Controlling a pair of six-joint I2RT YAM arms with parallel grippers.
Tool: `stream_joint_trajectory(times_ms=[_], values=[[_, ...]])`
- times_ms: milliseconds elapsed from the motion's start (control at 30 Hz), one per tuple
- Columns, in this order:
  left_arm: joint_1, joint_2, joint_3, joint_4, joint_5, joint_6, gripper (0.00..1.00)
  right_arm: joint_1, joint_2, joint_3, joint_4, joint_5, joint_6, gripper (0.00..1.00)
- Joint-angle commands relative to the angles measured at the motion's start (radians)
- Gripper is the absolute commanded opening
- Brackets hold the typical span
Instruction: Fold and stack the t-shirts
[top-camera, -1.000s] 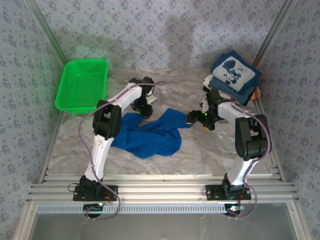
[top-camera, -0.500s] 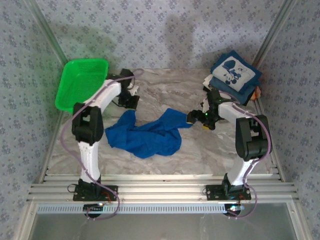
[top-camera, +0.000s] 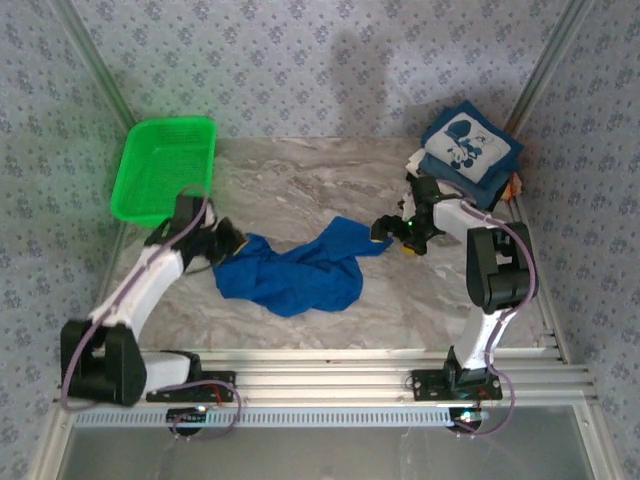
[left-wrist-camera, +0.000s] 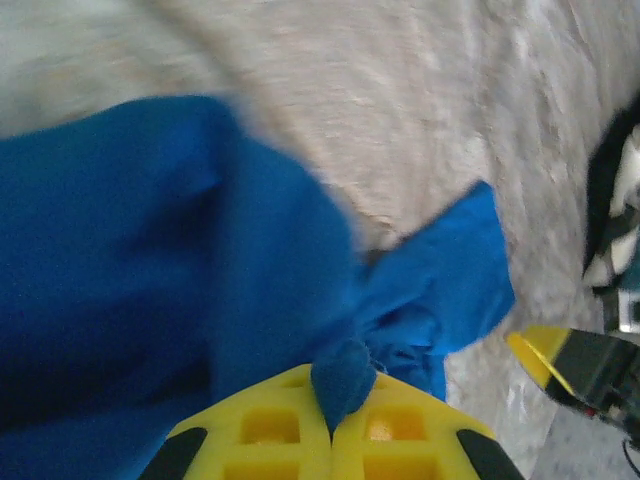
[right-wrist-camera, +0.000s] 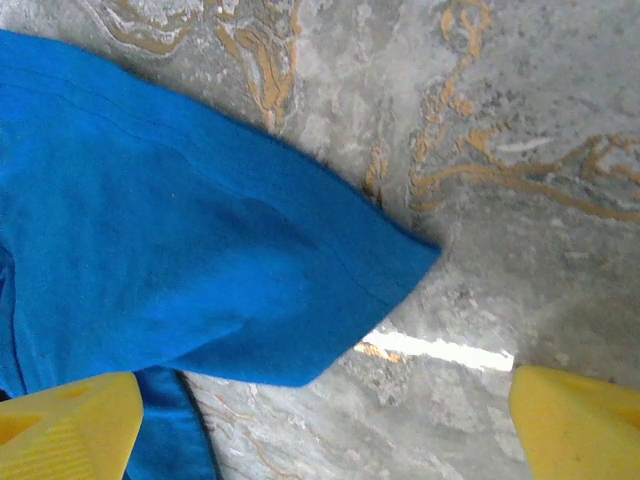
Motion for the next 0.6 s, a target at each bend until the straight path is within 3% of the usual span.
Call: stream_joint_trajectory(times_ms=[0,233,367,567], values=[[0.055,-0.183,-0.194,0.078,-0.049,-0.247,0.02,0.017,0.04,0.058,-0.006,-0.025,0.001,0.96],[0.206,-0.402,-0.396,-0.018,-0.118,-0.291,0.04,0.063,0.098,0.129,-0.033,-0.027,-0.006,0.96],[0.338,-0.387,-0.423,0.013,-0.066,-0.257,0.06,0.081,0.111,0.148,-0.044,-0.028,-0.004,0.96],[0.443,-0.325,-0.354,0.008,-0.019,-0.16,0.15,0.093,0.107,0.151,-0.052,-0.023,-0.013,0.96]])
